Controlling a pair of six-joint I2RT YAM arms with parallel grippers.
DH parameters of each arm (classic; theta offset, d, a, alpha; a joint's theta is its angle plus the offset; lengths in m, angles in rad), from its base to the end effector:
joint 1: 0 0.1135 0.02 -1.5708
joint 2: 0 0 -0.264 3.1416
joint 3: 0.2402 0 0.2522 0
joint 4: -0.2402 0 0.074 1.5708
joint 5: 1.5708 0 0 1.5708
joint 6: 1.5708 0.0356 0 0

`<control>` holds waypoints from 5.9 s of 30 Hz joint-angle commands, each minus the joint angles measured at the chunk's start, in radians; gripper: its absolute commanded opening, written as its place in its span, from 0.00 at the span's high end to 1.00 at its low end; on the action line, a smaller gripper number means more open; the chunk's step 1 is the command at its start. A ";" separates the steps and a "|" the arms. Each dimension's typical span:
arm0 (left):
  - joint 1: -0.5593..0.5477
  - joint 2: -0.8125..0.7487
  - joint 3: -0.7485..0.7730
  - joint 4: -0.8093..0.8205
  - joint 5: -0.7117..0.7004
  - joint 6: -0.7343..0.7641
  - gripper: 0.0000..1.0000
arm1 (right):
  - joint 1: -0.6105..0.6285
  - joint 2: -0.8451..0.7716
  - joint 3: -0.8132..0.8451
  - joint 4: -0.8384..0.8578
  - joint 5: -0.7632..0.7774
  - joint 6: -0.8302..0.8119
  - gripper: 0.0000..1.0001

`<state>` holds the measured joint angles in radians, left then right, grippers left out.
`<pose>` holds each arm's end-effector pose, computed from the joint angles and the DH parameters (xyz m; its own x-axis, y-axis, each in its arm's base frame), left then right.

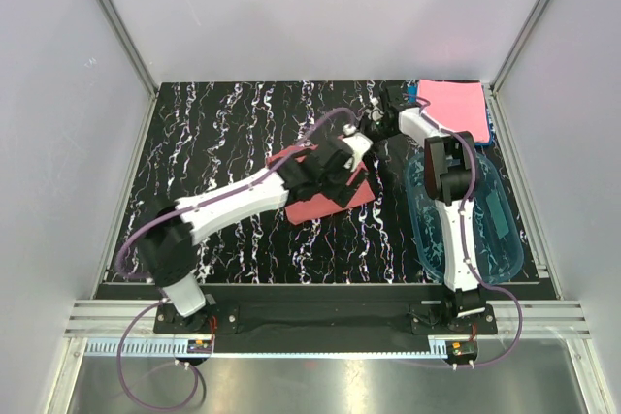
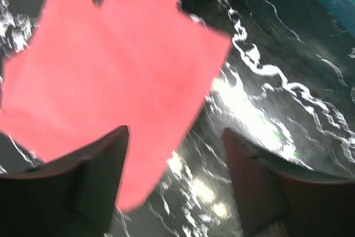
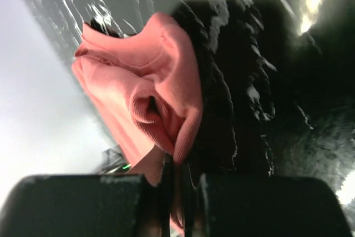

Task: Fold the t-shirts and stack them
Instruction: Neatly place the folded tshirt to the corner

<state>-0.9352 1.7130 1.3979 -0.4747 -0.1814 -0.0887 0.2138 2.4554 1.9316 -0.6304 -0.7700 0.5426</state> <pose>0.2341 -0.3065 0.2785 -0.4834 0.5085 -0.7126 0.6760 0.7340 0.0653 0.4899 0.1317 0.1192 -0.9861 0.1653 -0.0178 0.0953 0.6498 0.7541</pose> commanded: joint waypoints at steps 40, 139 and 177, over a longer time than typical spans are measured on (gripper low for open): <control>0.170 -0.512 -0.280 -0.165 0.177 -0.313 0.23 | -0.063 -0.174 0.597 -0.201 1.078 -0.833 1.00; 0.351 -0.260 -0.177 -0.159 0.484 -0.227 0.23 | -0.375 0.039 0.718 0.150 1.293 -0.810 0.00; 0.372 -1.796 -1.020 -0.171 0.460 -0.927 0.01 | 0.414 -2.000 -1.480 0.272 0.646 0.459 0.00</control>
<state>-0.5663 0.0082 0.4015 -0.6880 0.1921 -0.9836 0.6209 0.6014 0.4992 -0.3103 -0.1665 0.9180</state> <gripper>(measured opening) 0.987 0.994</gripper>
